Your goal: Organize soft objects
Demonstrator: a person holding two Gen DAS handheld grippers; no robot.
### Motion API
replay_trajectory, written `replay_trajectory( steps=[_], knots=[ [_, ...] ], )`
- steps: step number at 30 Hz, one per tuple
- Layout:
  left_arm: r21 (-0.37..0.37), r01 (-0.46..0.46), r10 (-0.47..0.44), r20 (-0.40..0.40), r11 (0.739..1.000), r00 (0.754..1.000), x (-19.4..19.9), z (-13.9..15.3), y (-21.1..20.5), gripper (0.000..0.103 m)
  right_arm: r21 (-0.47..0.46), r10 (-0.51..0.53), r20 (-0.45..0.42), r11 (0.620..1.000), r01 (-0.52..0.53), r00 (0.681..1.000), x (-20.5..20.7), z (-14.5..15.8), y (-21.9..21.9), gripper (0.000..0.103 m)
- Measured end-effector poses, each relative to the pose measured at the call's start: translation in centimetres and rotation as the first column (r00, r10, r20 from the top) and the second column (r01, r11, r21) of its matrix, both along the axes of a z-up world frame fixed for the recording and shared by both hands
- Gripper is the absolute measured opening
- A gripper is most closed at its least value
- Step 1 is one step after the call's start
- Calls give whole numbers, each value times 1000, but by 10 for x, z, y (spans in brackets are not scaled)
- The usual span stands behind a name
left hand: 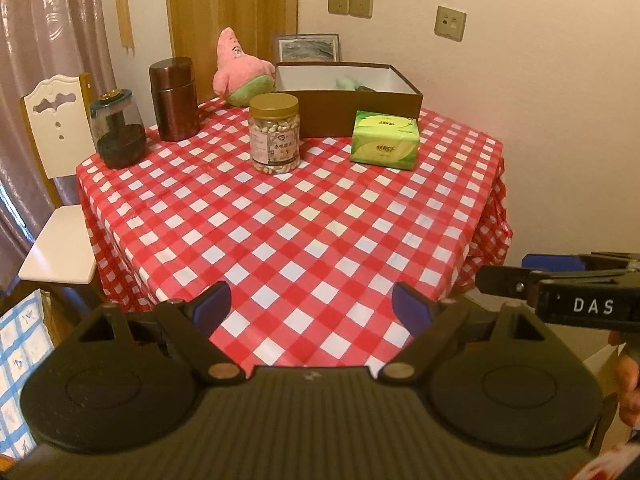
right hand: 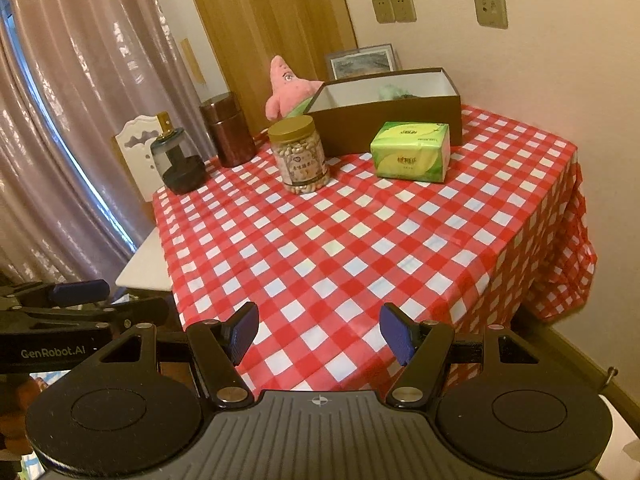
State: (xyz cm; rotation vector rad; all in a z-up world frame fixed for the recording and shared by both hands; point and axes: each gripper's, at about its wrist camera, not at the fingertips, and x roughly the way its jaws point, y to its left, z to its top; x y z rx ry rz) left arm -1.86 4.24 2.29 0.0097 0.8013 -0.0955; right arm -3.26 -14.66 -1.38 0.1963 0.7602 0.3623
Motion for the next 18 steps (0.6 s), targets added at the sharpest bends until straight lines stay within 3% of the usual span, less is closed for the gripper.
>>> replay_trajectory(
  steps=[18],
  knots=[
    [0, 65, -65, 16, 998, 998, 8, 11, 11, 87, 8, -31, 5, 999, 31, 1000, -4, 11, 8, 67]
  ],
)
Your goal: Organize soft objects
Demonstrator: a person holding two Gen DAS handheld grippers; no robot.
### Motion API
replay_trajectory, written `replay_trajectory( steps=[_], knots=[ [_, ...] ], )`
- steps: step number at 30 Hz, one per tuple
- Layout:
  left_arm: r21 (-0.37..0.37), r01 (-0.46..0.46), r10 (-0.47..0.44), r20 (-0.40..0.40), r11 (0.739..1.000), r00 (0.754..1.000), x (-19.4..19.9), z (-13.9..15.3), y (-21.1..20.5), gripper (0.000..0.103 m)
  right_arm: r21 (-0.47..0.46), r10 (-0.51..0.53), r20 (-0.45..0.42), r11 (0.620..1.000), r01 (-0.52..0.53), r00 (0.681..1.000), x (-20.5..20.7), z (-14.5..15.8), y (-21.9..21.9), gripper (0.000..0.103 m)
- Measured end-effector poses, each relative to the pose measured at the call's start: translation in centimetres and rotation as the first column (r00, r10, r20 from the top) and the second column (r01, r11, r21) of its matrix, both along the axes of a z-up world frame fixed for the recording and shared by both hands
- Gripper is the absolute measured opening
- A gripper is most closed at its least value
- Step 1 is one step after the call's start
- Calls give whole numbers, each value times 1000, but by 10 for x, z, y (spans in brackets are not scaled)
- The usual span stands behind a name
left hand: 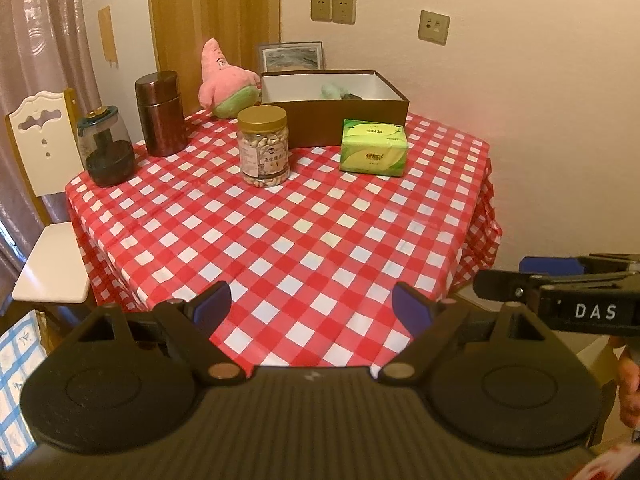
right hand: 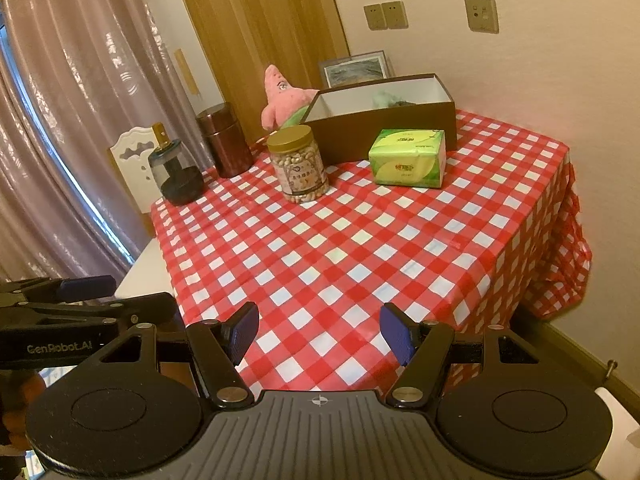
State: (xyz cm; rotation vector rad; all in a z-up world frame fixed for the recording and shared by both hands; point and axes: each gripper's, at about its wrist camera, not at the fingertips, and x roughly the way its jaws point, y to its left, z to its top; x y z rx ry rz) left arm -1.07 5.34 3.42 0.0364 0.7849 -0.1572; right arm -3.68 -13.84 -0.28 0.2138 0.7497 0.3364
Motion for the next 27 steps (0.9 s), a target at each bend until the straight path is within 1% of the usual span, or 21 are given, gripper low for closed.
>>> replay_trajectory(
  steps=[8, 27],
  knots=[
    [-11, 17, -17, 3, 1000, 1000, 4, -1, 3, 87, -13, -25, 0, 1000, 25, 1000, -4, 3, 14, 67],
    [-16, 22, -22, 6, 1000, 1000, 4, -1, 4, 87, -15, -30, 0, 999, 30, 1000, -4, 3, 17, 67]
  ],
)
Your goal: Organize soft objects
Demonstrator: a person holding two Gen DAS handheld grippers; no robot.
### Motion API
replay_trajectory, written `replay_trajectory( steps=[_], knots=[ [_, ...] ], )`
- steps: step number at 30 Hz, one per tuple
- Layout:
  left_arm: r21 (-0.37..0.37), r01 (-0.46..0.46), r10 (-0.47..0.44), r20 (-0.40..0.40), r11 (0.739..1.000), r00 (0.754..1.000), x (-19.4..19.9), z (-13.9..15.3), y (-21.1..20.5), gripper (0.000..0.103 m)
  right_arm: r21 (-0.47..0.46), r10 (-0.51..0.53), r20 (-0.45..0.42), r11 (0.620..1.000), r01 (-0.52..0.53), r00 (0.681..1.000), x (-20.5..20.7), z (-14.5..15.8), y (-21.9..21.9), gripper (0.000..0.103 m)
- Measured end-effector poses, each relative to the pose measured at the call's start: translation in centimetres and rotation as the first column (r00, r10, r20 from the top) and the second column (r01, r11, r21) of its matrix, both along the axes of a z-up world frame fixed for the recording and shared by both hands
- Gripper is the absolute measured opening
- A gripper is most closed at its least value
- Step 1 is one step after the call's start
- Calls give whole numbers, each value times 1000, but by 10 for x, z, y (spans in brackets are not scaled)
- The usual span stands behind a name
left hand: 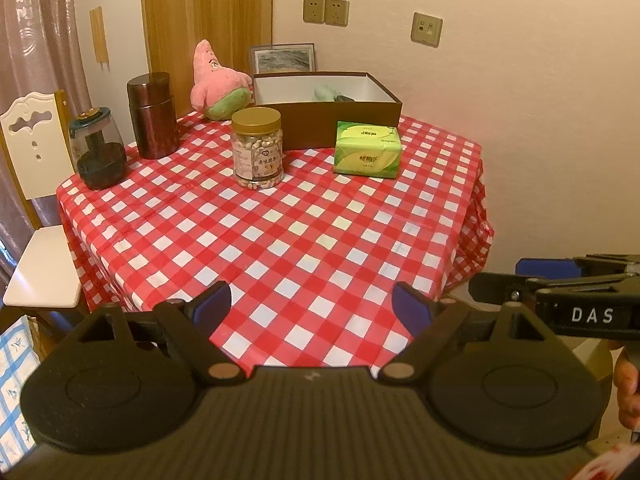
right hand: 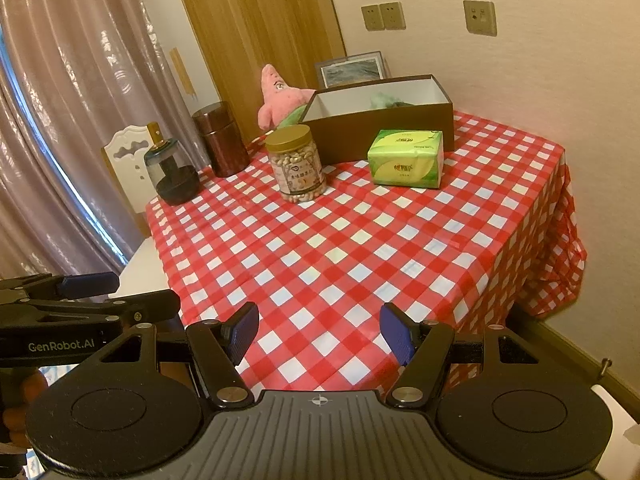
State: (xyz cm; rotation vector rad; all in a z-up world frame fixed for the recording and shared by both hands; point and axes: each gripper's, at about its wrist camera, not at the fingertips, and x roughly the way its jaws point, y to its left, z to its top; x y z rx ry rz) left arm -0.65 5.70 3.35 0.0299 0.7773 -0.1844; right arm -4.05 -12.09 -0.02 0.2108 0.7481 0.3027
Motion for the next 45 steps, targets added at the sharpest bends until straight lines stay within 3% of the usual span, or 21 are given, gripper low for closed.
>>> replay_trajectory(
  steps=[45],
  knots=[
    [0, -3, 3, 2, 1000, 1000, 0, 0, 0, 87, -2, -3, 1, 1000, 3, 1000, -1, 1, 3, 67]
  ],
)
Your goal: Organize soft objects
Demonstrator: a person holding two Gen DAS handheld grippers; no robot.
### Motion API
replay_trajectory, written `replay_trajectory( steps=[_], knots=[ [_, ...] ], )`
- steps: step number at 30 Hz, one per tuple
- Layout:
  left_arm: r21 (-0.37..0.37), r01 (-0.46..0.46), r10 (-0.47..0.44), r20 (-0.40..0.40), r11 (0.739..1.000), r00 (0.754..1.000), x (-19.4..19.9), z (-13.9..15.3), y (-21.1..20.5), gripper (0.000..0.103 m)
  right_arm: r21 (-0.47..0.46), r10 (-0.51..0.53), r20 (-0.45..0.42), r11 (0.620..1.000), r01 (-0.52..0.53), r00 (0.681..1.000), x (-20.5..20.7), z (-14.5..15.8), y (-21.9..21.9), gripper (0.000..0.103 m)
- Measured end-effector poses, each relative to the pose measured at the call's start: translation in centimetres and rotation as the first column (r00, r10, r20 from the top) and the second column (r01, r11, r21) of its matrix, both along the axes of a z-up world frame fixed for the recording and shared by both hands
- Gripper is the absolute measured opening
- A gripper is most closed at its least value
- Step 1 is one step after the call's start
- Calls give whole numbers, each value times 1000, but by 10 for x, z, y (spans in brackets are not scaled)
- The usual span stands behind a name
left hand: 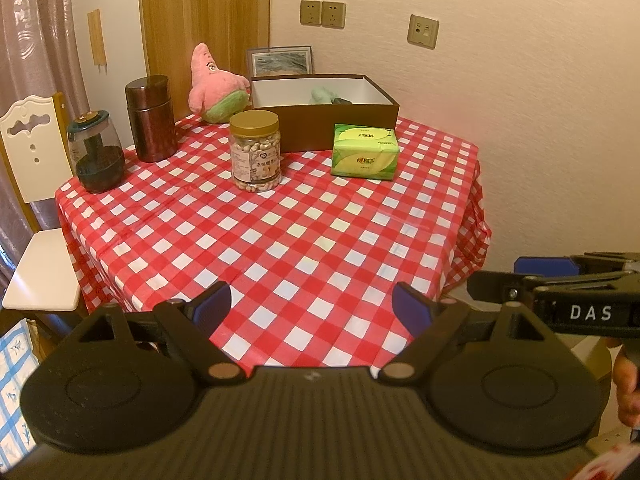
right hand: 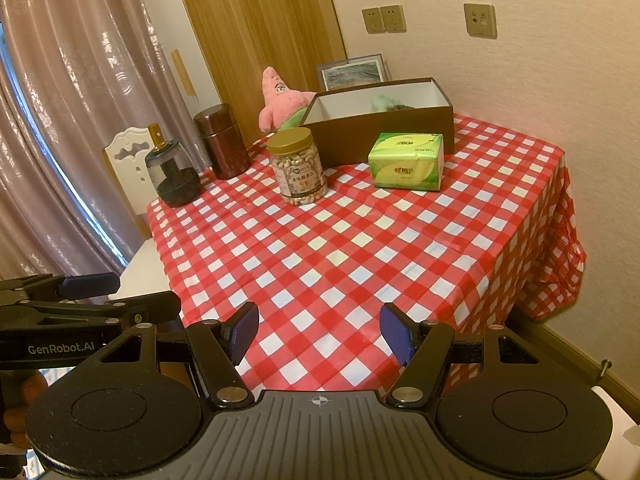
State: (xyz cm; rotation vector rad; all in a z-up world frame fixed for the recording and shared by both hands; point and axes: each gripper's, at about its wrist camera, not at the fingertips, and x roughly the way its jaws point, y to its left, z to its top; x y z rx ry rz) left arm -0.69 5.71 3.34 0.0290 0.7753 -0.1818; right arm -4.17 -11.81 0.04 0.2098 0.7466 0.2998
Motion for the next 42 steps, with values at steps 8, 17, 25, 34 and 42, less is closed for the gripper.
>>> replay_trajectory(
  steps=[8, 17, 25, 34, 42],
  knots=[
    [-1, 1, -1, 0, 1000, 1000, 0, 0, -1, 86, 0, 0, 0, 1000, 0, 1000, 0, 0, 0, 67],
    [-1, 0, 0, 1, 1000, 1000, 0, -1, -1, 86, 0, 0, 0, 1000, 0, 1000, 0, 0, 0, 67],
    [-2, 1, -1, 1, 1000, 1000, 1, -1, -2, 86, 0, 0, 1, 1000, 0, 1000, 0, -1, 0, 67],
    [-1, 1, -1, 1, 1000, 1000, 1, -1, -2, 87, 1, -1, 0, 1000, 1, 1000, 1, 0, 0, 67],
    [-1, 1, -1, 1, 1000, 1000, 2, -2, -3, 87, 1, -1, 0, 1000, 1, 1000, 1, 0, 0, 67]
  ],
)
